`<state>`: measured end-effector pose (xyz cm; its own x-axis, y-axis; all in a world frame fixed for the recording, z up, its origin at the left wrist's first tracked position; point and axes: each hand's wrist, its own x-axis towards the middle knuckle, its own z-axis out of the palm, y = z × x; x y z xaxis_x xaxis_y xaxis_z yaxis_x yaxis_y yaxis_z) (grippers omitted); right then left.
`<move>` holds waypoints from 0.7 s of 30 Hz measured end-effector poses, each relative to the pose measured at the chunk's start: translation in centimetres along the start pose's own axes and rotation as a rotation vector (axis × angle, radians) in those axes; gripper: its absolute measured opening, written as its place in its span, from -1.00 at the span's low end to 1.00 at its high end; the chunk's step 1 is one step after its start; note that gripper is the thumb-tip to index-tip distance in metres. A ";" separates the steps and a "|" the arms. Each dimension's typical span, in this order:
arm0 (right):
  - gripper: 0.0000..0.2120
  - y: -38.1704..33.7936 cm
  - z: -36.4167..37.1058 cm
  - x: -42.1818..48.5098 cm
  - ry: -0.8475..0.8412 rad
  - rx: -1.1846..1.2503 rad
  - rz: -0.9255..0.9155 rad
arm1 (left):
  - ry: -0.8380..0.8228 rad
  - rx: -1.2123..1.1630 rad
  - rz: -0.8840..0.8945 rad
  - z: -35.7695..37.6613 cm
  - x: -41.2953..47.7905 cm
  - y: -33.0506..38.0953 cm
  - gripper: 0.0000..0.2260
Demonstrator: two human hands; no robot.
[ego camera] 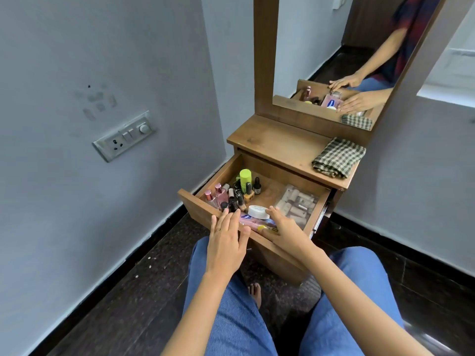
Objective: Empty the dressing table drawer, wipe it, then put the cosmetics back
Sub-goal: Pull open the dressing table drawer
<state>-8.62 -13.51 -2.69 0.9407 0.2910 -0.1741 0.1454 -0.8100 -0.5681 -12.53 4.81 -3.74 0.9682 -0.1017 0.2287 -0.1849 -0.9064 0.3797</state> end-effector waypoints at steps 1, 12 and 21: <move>-0.40 -0.1 0.2 0.0 -0.013 -0.001 -0.004 | -0.007 0.007 0.002 -0.1 -0.2 -0.2 -0.33; -0.44 -1.0 -0.3 -0.1 -0.010 -0.047 -0.028 | 0.026 -0.054 0.000 -1.2 0.0 -0.1 -0.52; -0.59 -6.3 -2.2 7.5 0.111 -0.039 -0.187 | 0.185 -0.062 -0.264 -4.6 6.2 -4.3 -0.80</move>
<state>-1.78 -7.36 1.33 0.9239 0.3820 0.0226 0.3305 -0.7667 -0.5504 -6.54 9.99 0.13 0.9380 0.2147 0.2721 0.0526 -0.8642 0.5004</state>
